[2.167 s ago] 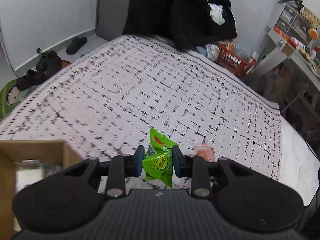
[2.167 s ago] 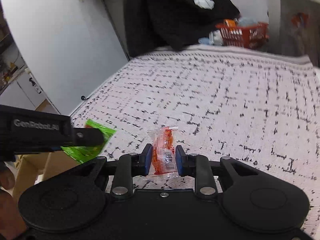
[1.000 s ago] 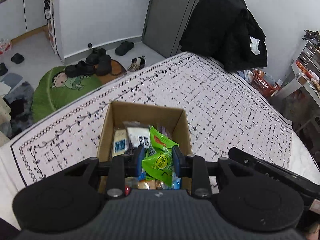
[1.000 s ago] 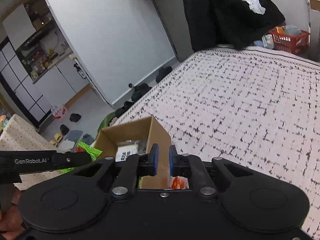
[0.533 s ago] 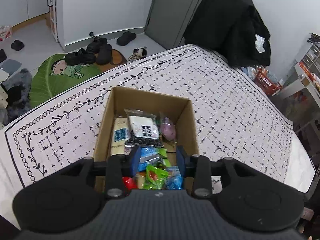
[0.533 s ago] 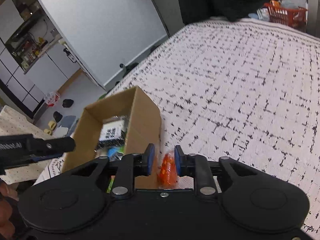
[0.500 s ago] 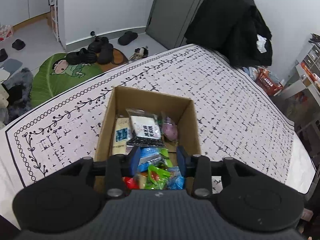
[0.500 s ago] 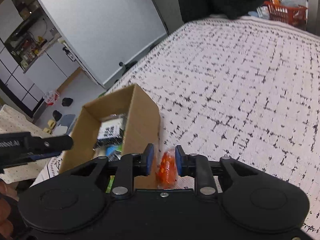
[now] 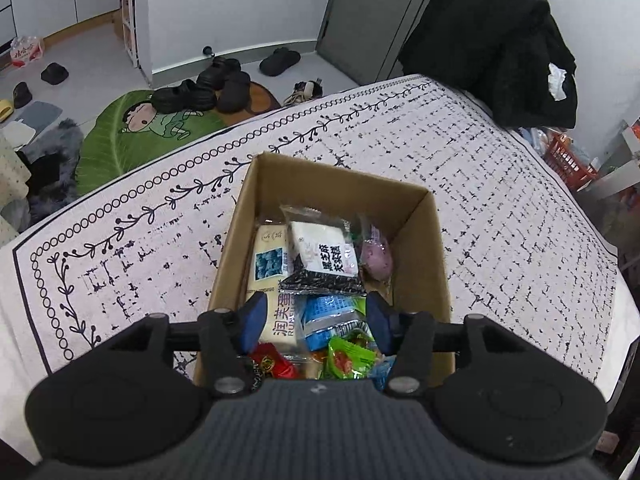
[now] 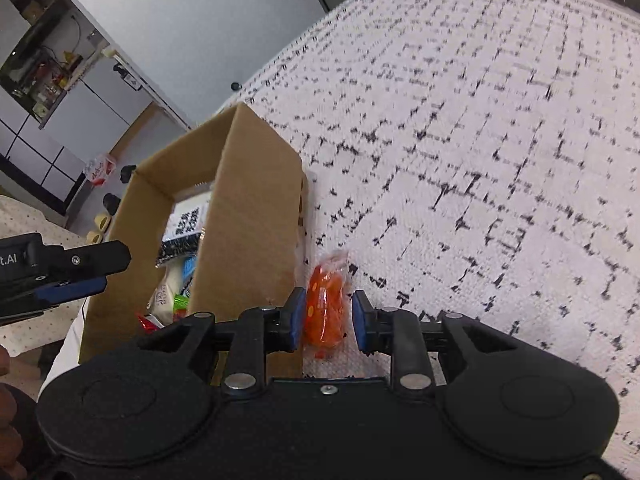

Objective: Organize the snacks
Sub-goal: 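Lower the orange snack into the box and open the right gripper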

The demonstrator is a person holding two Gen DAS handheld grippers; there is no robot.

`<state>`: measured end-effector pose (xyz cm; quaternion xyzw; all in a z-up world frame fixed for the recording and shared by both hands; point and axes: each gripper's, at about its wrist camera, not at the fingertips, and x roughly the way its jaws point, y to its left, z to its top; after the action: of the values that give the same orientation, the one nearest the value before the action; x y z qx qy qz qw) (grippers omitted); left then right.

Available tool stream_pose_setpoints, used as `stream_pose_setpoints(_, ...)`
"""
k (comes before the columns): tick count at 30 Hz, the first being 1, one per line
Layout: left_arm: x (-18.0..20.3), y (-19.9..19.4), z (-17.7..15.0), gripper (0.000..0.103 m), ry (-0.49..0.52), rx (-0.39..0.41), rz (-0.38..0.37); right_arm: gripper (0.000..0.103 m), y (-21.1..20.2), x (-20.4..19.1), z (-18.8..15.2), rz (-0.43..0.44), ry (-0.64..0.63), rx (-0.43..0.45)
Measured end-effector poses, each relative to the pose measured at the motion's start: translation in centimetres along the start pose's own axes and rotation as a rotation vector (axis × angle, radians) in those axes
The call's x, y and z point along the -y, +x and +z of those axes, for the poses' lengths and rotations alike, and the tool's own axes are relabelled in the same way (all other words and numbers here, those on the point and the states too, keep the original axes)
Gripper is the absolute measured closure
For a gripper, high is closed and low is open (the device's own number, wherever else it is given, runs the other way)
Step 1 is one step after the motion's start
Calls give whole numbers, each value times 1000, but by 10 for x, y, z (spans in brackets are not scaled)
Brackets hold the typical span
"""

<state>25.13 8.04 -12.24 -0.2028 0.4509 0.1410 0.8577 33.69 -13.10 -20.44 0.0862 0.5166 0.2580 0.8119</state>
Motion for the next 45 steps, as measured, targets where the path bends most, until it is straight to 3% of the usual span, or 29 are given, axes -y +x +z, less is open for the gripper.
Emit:
stream_pose_setpoints(10, -4, 12, 0, 49, -8, -20, 9, 77, 28, 12, 8, 47, 69, -49)
stream_pose_setpoints(13, -5, 12, 1, 49, -13, -19, 10, 83, 29, 9, 7, 49, 46, -43)
stream_pose_setpoints(18, -4, 11, 2, 49, -9, -15, 4, 87, 17, 0, 5, 39, -11, -7)
stream_pose_setpoints(33, -3, -13, 2, 49, -24, 12, -8, 88, -52, -23, 26, 43, -23, 123)
stream_pose_setpoints(35, -4, -19, 3, 45, -29, 18, -7, 88, -61, -32, 30, 50, -34, 143)
stream_pose_setpoints(39, -8, -31, 8, 28, -39, 40, 4, 88, -75, -52, 41, 61, -59, 177)
stream_pose_setpoints(45, -13, -48, 15, 17, -50, 51, -15, 87, -80, -80, 50, 71, -88, 180)
